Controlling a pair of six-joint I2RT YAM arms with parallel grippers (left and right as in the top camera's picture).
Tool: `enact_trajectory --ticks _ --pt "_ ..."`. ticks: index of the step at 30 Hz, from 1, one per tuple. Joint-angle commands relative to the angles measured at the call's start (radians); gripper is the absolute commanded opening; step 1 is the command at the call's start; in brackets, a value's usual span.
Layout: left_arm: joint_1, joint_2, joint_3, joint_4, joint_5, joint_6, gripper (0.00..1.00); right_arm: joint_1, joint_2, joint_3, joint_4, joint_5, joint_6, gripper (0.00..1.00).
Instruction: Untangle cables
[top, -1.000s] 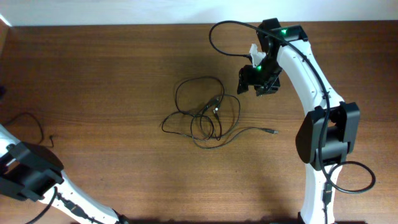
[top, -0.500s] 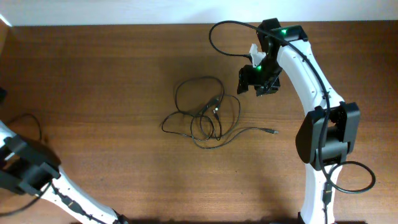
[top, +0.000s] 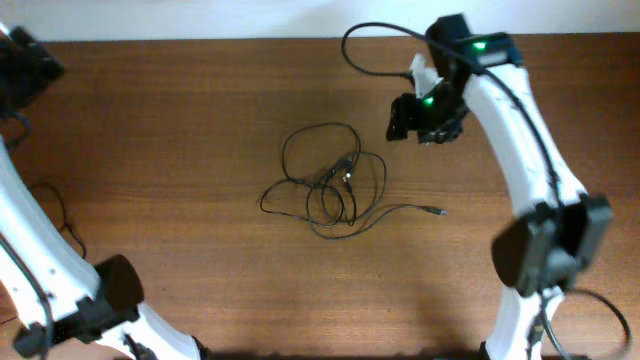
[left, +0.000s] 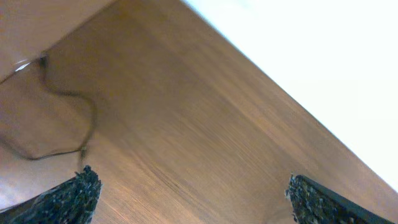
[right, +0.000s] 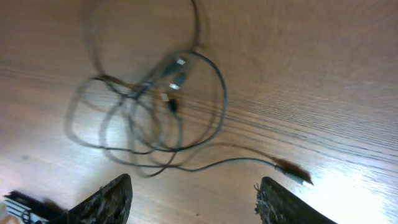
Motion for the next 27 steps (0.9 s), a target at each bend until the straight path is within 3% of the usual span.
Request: enact_trajectory --ticks 1,3,7,12,14,16,21,27 --pt "-0.169 0.032 -0.011 -0.059 0.039 0.072 0.98 -0.050 -0.210 0.019 -0.026 -0.011 -0.007 0.70" --pt "-0.301 0.053 -0.011 -0.087 0.035 0.102 0.97 -0.113 -0.306 0.019 -0.064 -0.004 -0.008 0.76" --pt "-0.476 0.100 -0.032 -0.097 0.040 0.225 0.98 -0.204 -0.337 0.019 -0.132 0.004 -0.015 0.78" --pt "-0.650 0.193 -0.237 -0.043 0.144 0.431 0.98 -0.213 -0.327 0.018 -0.137 0.008 -0.015 0.78" --pt "-0.692 0.230 -0.343 0.009 0.183 0.439 0.91 -0.213 -0.327 0.018 -0.139 0.010 -0.015 0.78" --pt "-0.726 0.245 -0.476 0.094 0.221 0.439 0.76 -0.213 -0.327 0.018 -0.141 0.011 -0.015 0.78" --pt "-0.794 0.246 -0.777 0.299 0.227 0.438 0.58 -0.213 -0.327 0.018 -0.141 0.014 -0.015 0.78" --pt "-0.798 0.247 -0.954 0.439 0.230 0.380 0.40 -0.213 -0.327 0.018 -0.142 0.014 -0.015 0.78"
